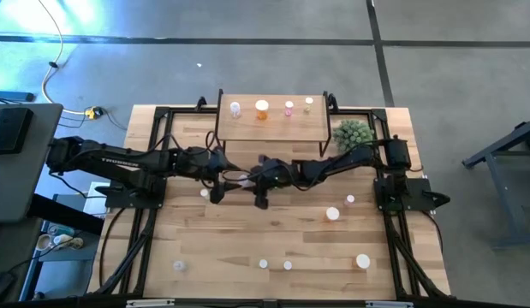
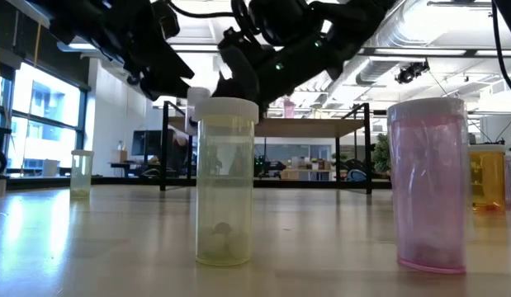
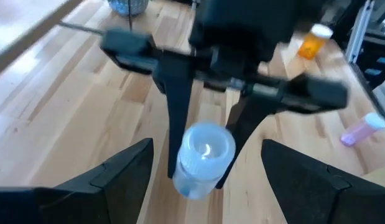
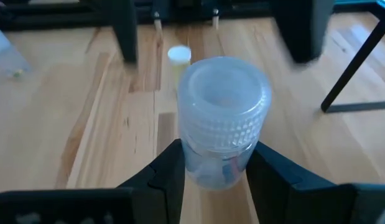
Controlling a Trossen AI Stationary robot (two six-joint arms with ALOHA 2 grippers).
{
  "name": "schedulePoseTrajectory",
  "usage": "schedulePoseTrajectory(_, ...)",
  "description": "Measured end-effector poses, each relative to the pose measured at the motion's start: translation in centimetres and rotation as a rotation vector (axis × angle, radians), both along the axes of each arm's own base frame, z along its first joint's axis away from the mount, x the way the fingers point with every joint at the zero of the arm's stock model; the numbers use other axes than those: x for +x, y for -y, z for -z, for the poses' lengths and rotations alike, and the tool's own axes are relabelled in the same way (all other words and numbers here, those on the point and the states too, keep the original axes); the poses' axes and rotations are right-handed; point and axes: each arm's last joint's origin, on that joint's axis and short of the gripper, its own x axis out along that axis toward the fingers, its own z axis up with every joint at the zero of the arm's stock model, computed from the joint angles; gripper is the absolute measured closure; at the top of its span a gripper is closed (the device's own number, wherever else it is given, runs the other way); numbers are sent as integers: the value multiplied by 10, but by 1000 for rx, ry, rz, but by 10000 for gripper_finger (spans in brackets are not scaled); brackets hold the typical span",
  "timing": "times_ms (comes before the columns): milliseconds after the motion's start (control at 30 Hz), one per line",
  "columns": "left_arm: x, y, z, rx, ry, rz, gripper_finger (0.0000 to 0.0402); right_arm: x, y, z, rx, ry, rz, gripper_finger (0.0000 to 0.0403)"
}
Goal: Pick and place medicine bottles onto shelf by color
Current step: Put the top transparent pill bottle aligned with the other transparent pill bottle on the shelf
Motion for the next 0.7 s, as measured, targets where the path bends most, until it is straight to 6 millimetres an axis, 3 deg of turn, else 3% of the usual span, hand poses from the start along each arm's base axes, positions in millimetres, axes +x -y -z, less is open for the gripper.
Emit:
schedulePoseTrajectory(533,8,-2,10,9,-22,-23,113,5,1,-9,13,16,-5,278)
schedulePoseTrajectory(700,8,-2,10,2,-21,-16,132,5,1,-8,13,9,-5,278)
